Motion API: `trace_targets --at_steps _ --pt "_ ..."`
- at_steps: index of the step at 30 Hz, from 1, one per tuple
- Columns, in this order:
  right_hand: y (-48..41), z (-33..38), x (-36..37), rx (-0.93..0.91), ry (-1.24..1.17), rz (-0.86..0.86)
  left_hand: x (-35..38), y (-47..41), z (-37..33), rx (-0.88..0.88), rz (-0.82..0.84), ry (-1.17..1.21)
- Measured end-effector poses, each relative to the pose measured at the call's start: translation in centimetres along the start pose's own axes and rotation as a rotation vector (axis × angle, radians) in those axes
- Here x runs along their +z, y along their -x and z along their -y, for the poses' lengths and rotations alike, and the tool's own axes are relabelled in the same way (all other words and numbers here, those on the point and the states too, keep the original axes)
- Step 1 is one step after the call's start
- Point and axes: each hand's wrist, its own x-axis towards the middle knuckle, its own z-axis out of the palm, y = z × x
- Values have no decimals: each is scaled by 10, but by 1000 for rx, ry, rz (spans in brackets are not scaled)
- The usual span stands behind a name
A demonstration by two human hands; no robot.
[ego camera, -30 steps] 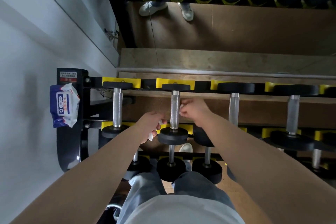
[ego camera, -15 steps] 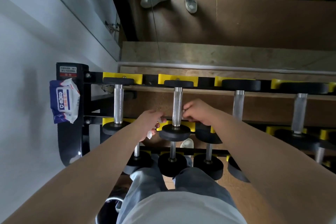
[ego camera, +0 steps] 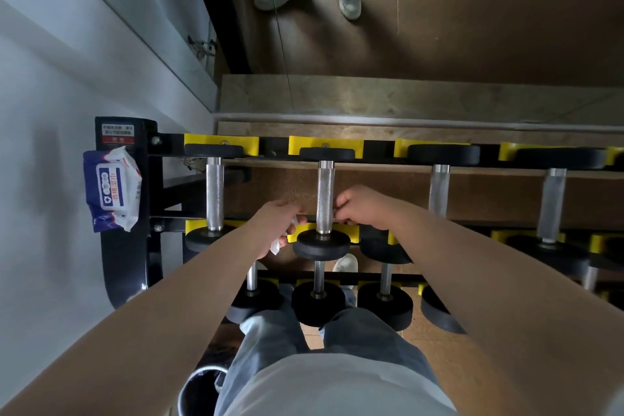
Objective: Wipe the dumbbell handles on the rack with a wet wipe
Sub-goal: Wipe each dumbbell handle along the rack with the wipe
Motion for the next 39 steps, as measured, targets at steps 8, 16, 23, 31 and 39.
trace_targets --at_steps 8,16,23,31,39 --pt "1 15 -9 5 -959 -239 4 5 -4 -1 -19 5" --pt "32 -11 43 7 2 -220 5 8 3 -1 -11 26" --pt "23 26 15 -36 -338 -586 2 17 8 -27 10 79" --pt "37 12 39 -80 38 -455 0 20 8 -33 26 73" --pt "39 19 51 -126 147 -567 7 28 -2 -73 22 19"
